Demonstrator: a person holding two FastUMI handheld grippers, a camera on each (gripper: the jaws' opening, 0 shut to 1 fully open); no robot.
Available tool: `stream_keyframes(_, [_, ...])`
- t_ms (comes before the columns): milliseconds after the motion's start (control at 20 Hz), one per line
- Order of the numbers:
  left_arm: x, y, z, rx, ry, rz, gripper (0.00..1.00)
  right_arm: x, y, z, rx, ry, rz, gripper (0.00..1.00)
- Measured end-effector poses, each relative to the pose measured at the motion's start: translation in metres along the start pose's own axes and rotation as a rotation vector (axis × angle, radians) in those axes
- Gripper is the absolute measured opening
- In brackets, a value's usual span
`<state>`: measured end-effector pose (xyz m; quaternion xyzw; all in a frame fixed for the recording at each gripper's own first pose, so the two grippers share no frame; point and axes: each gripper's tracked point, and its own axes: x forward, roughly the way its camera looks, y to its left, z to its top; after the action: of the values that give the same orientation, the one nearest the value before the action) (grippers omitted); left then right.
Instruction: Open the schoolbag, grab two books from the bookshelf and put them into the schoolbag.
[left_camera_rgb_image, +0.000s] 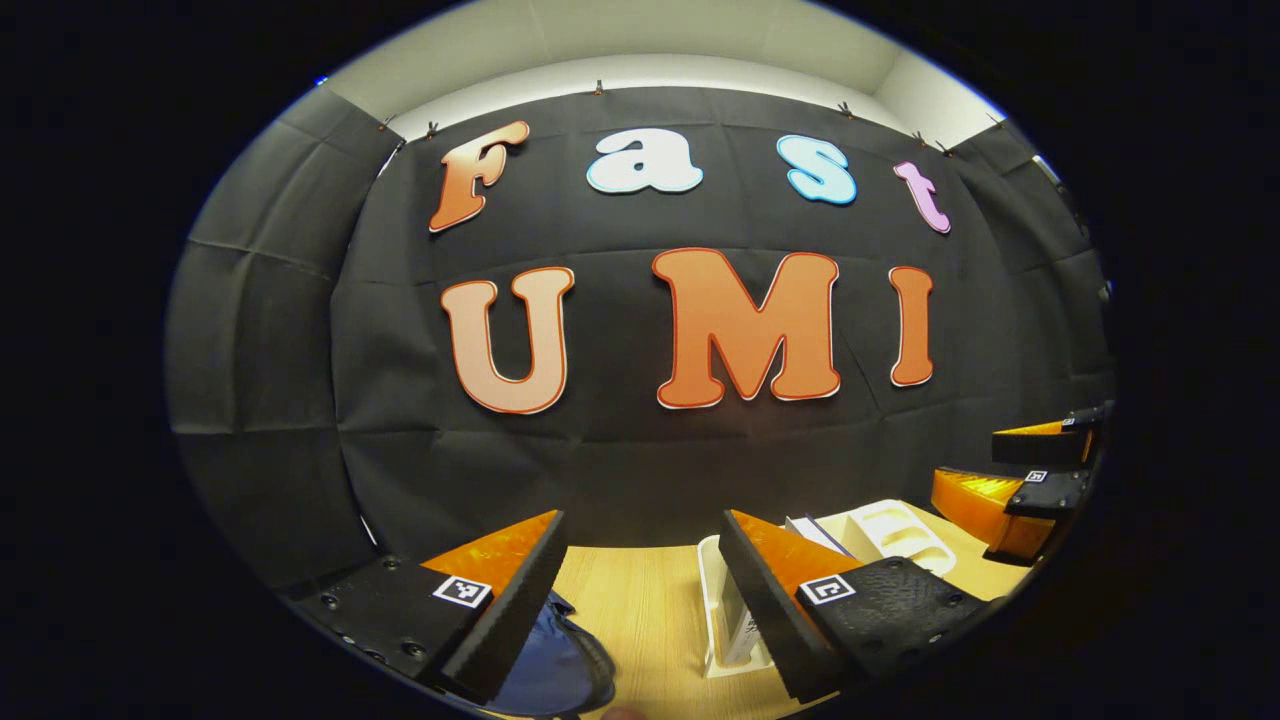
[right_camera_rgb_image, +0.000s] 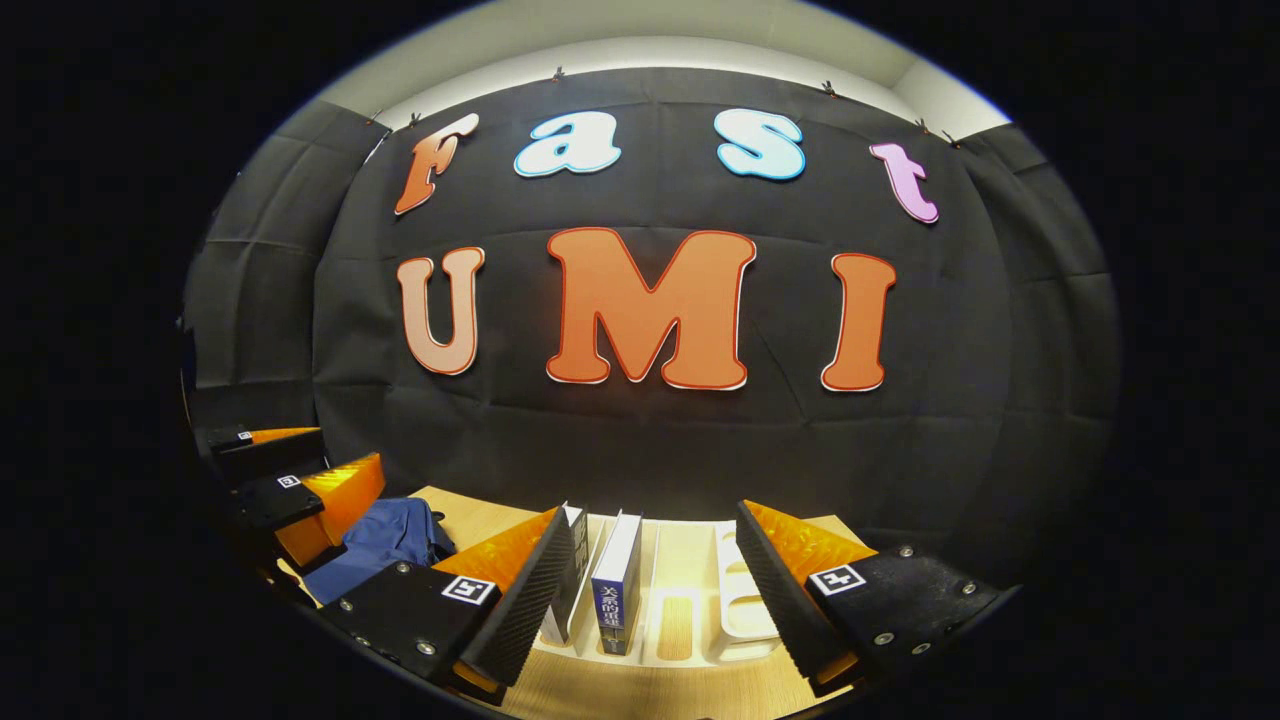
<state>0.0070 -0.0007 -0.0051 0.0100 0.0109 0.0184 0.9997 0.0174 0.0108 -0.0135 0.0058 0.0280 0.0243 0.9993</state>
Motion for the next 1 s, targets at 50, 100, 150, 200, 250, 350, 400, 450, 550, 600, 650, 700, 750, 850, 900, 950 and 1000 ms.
stream_keyframes(50, [0.001,0.0,0.0,0.001,0.001,0.004,0.99,-0.001,0.0,-0.001,0.001,0.002,0.002,0.98])
stream_keyframes(100, [0.002,0.001,-0.001,0.001,0.001,0.007,0.99,0.0,0.0,-0.002,-0.001,0.002,0.001,0.98])
stream_keyframes(150, [0.003,0.002,-0.001,0.001,0.001,0.009,0.99,0.0,0.001,-0.002,-0.003,0.004,0.004,0.98])
stream_keyframes(200, [0.002,0.003,-0.002,-0.001,-0.001,0.01,0.96,0.0,0.002,-0.003,-0.004,0.005,0.005,0.98])
stream_keyframes(250, [0.002,0.003,-0.004,-0.003,-0.002,0.009,0.96,0.0,0.002,-0.003,-0.005,0.005,0.005,0.98])
stream_keyframes(350, [0.003,0.006,-0.007,0.001,0.0,0.01,0.96,0.0,0.003,-0.004,-0.006,0.006,0.005,0.98])
stream_keyframes(400, [0.001,0.012,-0.009,0.005,0.002,0.017,0.99,0.001,0.003,-0.003,-0.005,0.009,0.006,0.98])
stream_keyframes(450, [-0.004,0.019,-0.012,0.007,0.008,0.022,0.99,0.001,0.003,-0.004,-0.004,0.012,0.005,0.98])
stream_keyframes(550, [-0.011,0.033,-0.02,0.015,0.028,0.041,0.96,0.001,0.004,-0.007,-0.004,0.019,0.01,0.98])
stream_keyframes(600, [-0.011,0.037,-0.027,0.022,0.04,0.051,0.96,0.001,0.003,-0.007,-0.005,0.023,0.007,0.98])
stream_keyframes(650, [-0.011,0.044,-0.034,0.032,0.06,0.062,0.96,0.002,0.002,-0.009,-0.006,0.025,0.006,0.98])
stream_keyframes(700, [-0.009,0.049,-0.042,0.039,0.081,0.075,0.96,0.002,0.0,-0.009,-0.006,0.027,0.001,0.98])
stream_keyframes(750, [-0.009,0.057,-0.05,0.043,0.101,0.087,0.96,0.001,-0.002,-0.011,-0.003,0.028,-0.002,0.98])
stream_keyframes(850, [-0.009,0.072,-0.064,0.063,0.132,0.115,0.96,0.001,-0.006,-0.011,0.002,0.03,-0.013,0.98])
stream_keyframes(900, [-0.012,0.079,-0.07,0.079,0.149,0.122,0.96,0.002,-0.007,-0.012,0.003,0.03,-0.017,0.98])
stream_keyframes(950, [-0.008,0.086,-0.078,0.104,0.177,0.136,0.96,0.002,-0.009,-0.011,0.002,0.03,-0.022,0.98])
stream_keyframes(1000, [-0.009,0.093,-0.086,0.131,0.212,0.145,0.96,0.0,-0.011,-0.011,0.002,0.028,-0.026,0.98])
